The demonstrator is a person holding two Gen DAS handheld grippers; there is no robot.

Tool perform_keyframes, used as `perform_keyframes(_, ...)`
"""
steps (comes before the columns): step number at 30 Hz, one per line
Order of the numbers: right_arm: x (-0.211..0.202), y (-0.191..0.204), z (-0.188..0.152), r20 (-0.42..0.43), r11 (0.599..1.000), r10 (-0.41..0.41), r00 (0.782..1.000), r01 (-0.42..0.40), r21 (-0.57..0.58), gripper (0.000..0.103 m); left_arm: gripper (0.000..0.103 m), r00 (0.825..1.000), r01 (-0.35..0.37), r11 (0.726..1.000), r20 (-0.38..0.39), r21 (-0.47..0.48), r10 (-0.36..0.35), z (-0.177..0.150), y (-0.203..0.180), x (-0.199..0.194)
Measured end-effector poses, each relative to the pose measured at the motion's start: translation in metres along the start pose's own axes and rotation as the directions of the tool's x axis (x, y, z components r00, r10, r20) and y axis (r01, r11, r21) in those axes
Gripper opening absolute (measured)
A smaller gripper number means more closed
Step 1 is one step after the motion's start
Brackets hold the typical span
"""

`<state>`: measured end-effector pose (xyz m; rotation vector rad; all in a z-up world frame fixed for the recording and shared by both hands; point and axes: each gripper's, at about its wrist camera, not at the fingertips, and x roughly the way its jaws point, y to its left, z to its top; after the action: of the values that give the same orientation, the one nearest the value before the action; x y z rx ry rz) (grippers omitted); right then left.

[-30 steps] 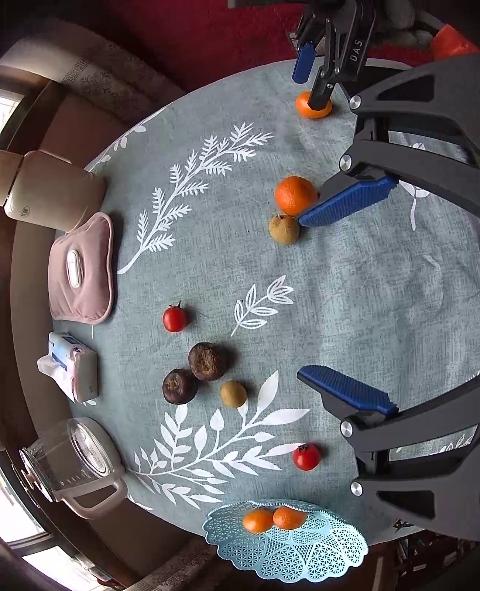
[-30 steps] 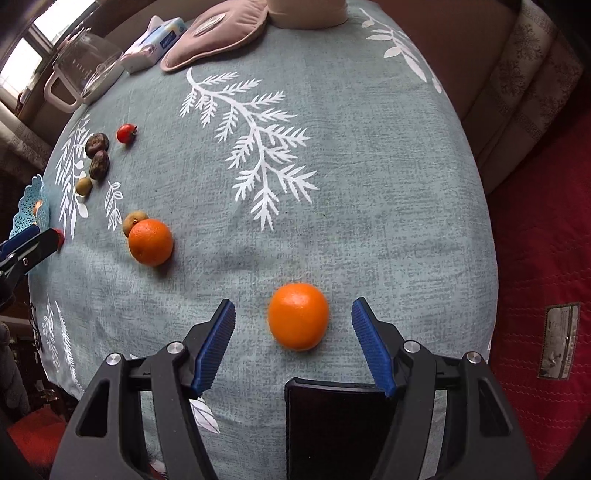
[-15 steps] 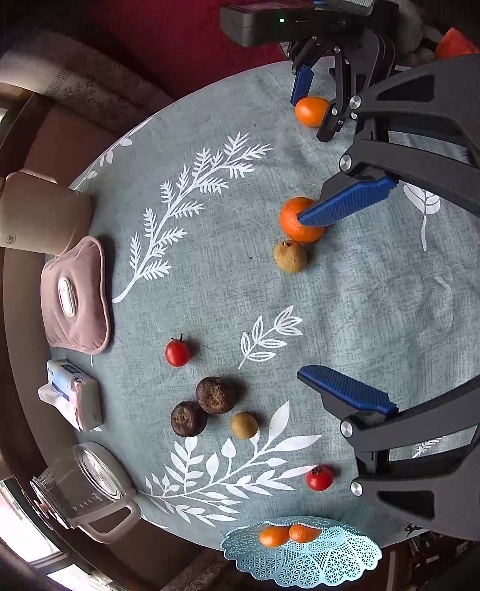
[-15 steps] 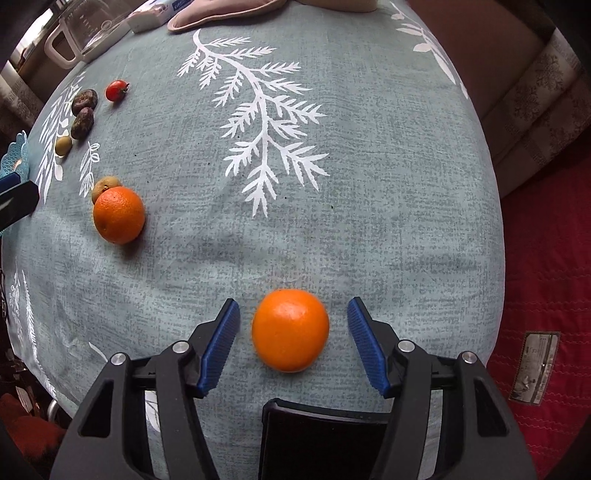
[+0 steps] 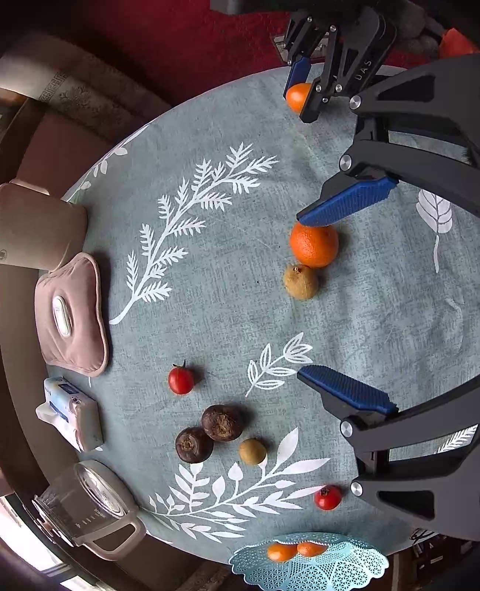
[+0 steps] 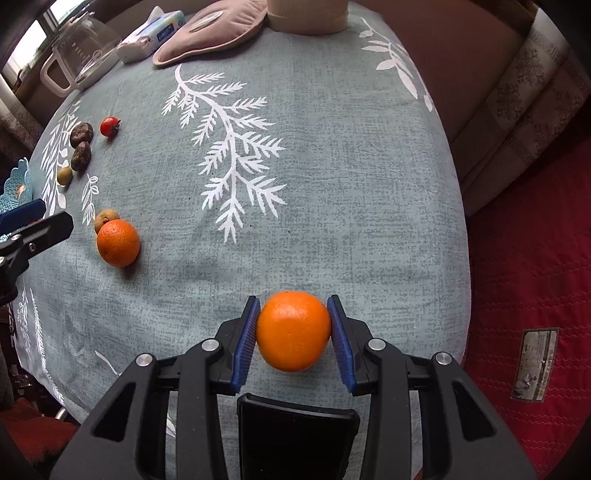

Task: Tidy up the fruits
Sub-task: 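Close the right gripper on an orange on the cloth, then close the left gripper on the orange beside the kiwi-like fruit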

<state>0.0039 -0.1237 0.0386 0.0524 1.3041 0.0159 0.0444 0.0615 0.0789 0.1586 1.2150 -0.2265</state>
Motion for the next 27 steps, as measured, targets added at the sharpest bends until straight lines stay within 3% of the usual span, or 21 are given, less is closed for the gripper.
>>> perform_keyframes(10,-0.011,-0.023,0.000,0.026,1.000,0.009,1.000,-0.009,0.029,0.038,0.079,0.992,0.074,0.996,-0.100,-0.058,-0.080,-0.005,-0.011,0.033)
perform_keyframes(17,-0.016,-0.027,-0.002,0.036,0.999,0.014,0.999,-0.015,0.030,0.038,0.079,0.975,0.120,0.982,-0.169,-0.148,-0.145,-0.007,-0.006,0.055)
perform_keyframes(21,-0.019,-0.030,-0.001,0.041,0.999,0.014,0.999,-0.015,0.033,0.038,0.068,0.968,0.130,0.972,-0.188,-0.198,-0.167,-0.005,-0.003,0.067)
perform_keyframes(27,-0.020,-0.033,0.000,0.043,0.999,0.011,0.999,-0.013,0.039,0.038,0.063,0.971,0.115,0.972,-0.181,-0.207,-0.154,0.001,-0.004,0.070)
